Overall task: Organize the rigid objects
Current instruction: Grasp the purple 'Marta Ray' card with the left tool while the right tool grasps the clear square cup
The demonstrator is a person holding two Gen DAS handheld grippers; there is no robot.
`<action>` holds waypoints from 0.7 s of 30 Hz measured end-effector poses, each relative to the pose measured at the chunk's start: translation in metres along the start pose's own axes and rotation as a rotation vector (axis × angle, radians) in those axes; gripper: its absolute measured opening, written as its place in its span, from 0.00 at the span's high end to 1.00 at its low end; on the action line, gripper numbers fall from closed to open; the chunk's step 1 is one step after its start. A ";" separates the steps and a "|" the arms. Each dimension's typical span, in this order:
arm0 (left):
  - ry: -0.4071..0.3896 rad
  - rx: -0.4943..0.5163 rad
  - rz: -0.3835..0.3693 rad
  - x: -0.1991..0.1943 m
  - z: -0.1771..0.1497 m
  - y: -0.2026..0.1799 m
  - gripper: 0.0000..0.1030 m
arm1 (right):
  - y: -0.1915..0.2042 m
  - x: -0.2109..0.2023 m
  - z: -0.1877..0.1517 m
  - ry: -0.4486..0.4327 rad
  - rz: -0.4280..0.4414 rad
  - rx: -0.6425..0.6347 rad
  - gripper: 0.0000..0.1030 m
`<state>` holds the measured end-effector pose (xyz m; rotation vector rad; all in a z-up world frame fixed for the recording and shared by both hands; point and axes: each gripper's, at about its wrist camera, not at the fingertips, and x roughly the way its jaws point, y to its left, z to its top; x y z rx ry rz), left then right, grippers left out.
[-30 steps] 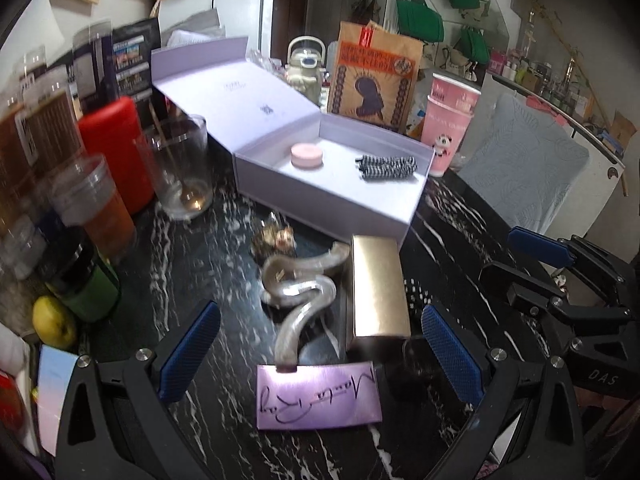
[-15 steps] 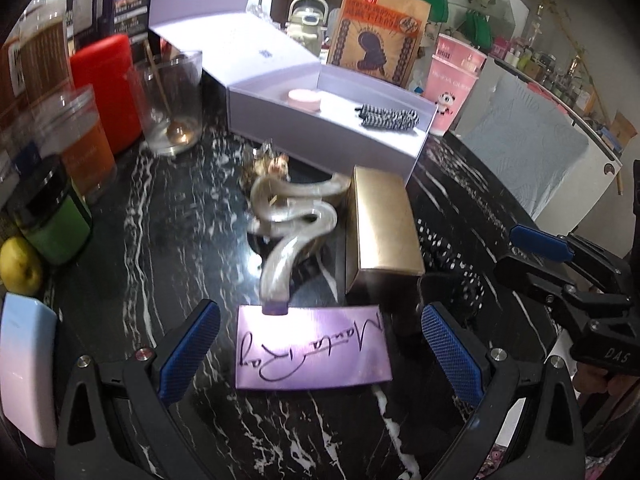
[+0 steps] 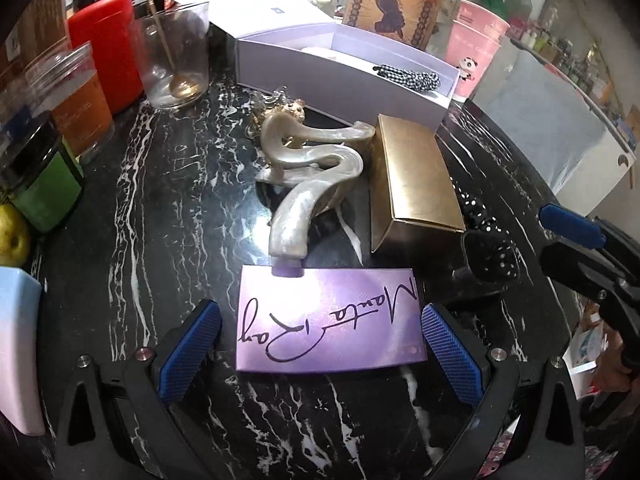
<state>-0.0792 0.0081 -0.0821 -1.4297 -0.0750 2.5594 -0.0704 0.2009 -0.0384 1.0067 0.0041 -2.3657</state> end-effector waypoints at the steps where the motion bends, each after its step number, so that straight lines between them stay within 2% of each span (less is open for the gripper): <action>1: -0.002 0.003 0.000 0.000 0.000 -0.001 0.00 | 0.000 0.001 0.000 0.003 0.004 0.000 0.40; 3: 0.000 0.021 0.018 0.002 0.000 -0.004 0.00 | 0.000 0.002 0.000 0.007 0.013 0.001 0.40; 7: 0.014 0.084 0.102 0.007 -0.003 -0.017 0.00 | 0.002 0.003 -0.001 0.010 0.022 -0.005 0.40; 14: -0.011 0.055 0.100 0.003 -0.007 -0.014 0.01 | 0.002 0.006 -0.001 0.016 0.043 -0.014 0.40; 16: -0.029 0.047 0.098 0.000 -0.008 -0.011 0.09 | 0.003 0.008 -0.002 0.019 0.050 -0.013 0.40; 21: -0.040 0.050 0.087 -0.004 -0.012 -0.007 0.09 | 0.006 0.011 -0.001 0.024 0.069 -0.022 0.40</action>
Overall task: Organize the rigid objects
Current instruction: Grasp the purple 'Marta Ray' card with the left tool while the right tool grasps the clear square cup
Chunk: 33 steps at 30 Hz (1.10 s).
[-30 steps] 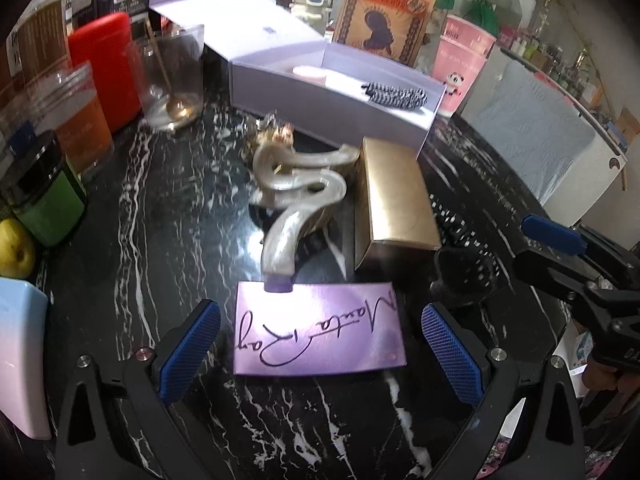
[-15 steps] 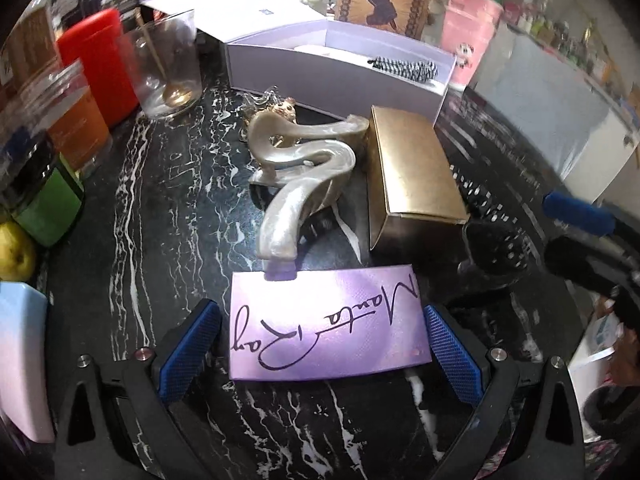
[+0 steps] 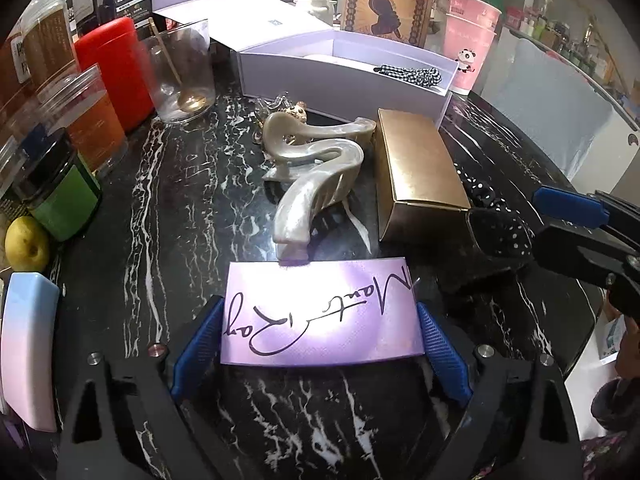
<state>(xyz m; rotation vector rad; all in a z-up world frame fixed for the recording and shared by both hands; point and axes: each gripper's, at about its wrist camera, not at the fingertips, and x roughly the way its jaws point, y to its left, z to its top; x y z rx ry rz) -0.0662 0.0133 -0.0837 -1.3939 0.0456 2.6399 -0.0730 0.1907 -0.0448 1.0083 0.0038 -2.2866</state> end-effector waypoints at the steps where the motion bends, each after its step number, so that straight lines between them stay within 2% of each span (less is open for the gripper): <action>1: -0.001 -0.007 -0.005 -0.001 -0.001 0.002 0.09 | 0.002 0.001 0.000 0.000 0.006 -0.006 0.40; 8: -0.003 -0.055 -0.008 -0.010 -0.005 0.014 0.09 | 0.011 0.013 0.002 0.015 0.043 -0.032 0.40; 19: -0.034 -0.090 0.022 -0.016 -0.007 0.028 0.09 | 0.020 0.036 -0.005 0.053 0.010 -0.093 0.40; 21: -0.041 -0.091 0.027 -0.016 -0.007 0.029 0.09 | 0.021 0.039 -0.007 0.056 -0.009 -0.107 0.43; 23: -0.049 -0.096 0.029 -0.017 -0.007 0.030 0.09 | 0.021 0.041 -0.009 0.054 -0.025 -0.119 0.54; 24: -0.049 -0.099 0.029 -0.017 -0.007 0.030 0.09 | 0.021 0.042 -0.010 0.057 -0.036 -0.123 0.56; 33: -0.055 -0.106 0.023 -0.024 -0.007 0.029 0.09 | 0.026 0.037 -0.017 0.042 -0.025 -0.118 0.56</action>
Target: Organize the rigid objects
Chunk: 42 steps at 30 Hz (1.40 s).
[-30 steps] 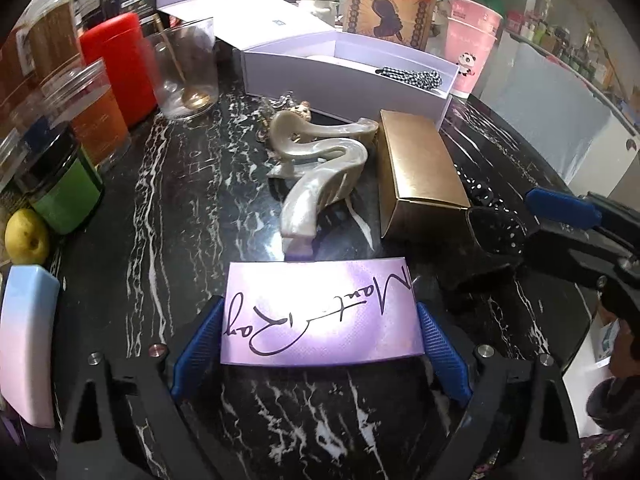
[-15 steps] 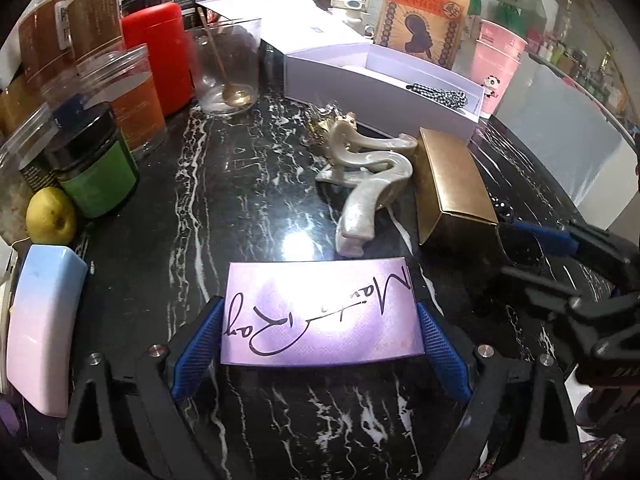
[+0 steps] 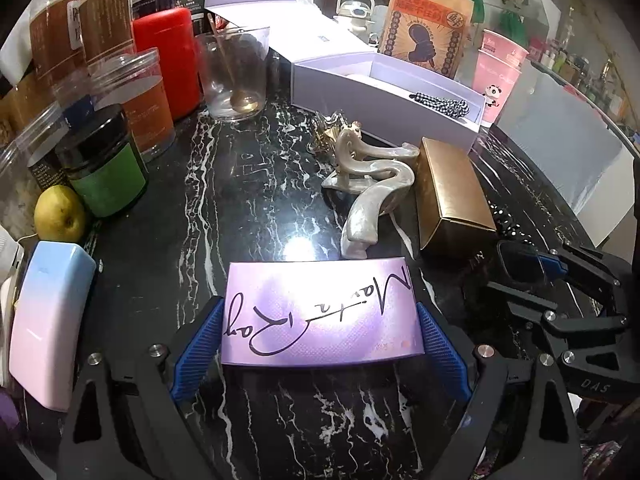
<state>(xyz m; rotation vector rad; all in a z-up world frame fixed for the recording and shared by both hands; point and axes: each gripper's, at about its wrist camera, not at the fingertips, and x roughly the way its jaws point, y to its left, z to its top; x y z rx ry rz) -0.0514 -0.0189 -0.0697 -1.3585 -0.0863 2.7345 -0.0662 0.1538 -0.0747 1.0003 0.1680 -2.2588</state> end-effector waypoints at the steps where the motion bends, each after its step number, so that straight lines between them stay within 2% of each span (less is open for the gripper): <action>1: -0.002 0.000 -0.002 -0.002 0.001 0.000 0.09 | 0.001 -0.002 0.000 -0.005 0.004 0.004 0.56; 10: -0.029 0.015 -0.013 -0.017 0.009 -0.009 0.09 | 0.003 -0.026 0.000 -0.048 -0.001 0.027 0.56; 22: -0.071 0.077 -0.072 -0.027 0.032 -0.040 0.09 | -0.010 -0.052 0.005 -0.084 -0.042 0.070 0.56; 42: -0.107 0.123 -0.095 -0.020 0.080 -0.057 0.09 | -0.032 -0.063 0.037 -0.117 -0.084 0.076 0.56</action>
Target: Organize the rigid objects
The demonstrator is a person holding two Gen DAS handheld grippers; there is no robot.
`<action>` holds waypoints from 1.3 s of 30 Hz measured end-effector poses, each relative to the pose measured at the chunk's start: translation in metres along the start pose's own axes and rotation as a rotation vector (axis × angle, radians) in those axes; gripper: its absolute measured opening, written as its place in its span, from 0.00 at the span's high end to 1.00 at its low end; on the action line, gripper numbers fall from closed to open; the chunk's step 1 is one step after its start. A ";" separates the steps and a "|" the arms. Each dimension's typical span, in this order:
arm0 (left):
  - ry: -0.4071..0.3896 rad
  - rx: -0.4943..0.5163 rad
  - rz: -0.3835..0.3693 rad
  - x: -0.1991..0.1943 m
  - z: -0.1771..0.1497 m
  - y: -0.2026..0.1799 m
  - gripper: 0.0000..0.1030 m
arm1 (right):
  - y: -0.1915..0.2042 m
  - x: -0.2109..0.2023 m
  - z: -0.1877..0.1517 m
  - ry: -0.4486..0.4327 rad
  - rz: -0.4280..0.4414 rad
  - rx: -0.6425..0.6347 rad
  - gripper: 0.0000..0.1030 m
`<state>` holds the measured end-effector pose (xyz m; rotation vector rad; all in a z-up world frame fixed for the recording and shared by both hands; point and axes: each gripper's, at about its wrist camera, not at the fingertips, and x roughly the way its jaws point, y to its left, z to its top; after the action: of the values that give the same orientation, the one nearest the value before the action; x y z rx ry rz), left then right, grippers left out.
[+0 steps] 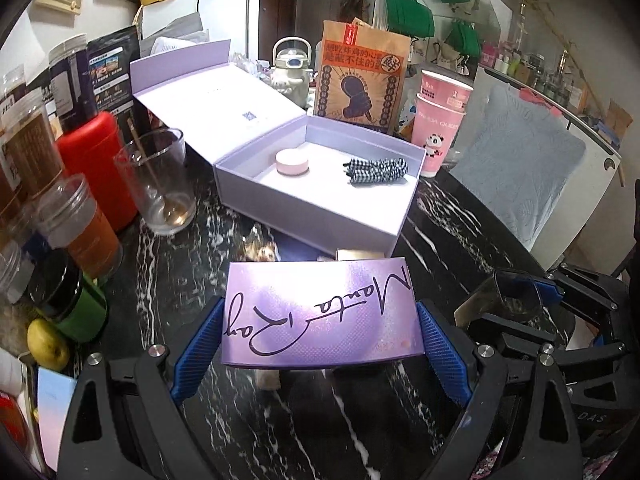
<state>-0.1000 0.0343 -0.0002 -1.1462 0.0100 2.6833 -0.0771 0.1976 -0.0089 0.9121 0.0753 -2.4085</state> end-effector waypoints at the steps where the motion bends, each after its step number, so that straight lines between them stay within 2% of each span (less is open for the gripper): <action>1: -0.004 0.000 0.001 0.001 0.003 0.000 0.09 | -0.001 0.000 0.003 -0.004 0.000 -0.002 0.56; 39: -0.082 0.083 0.016 0.055 0.119 0.006 0.09 | -0.064 0.041 0.101 -0.086 -0.040 -0.061 0.56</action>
<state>-0.2234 0.0509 0.0428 -1.0150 0.1169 2.7138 -0.1953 0.2076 0.0343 0.7860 0.1359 -2.4651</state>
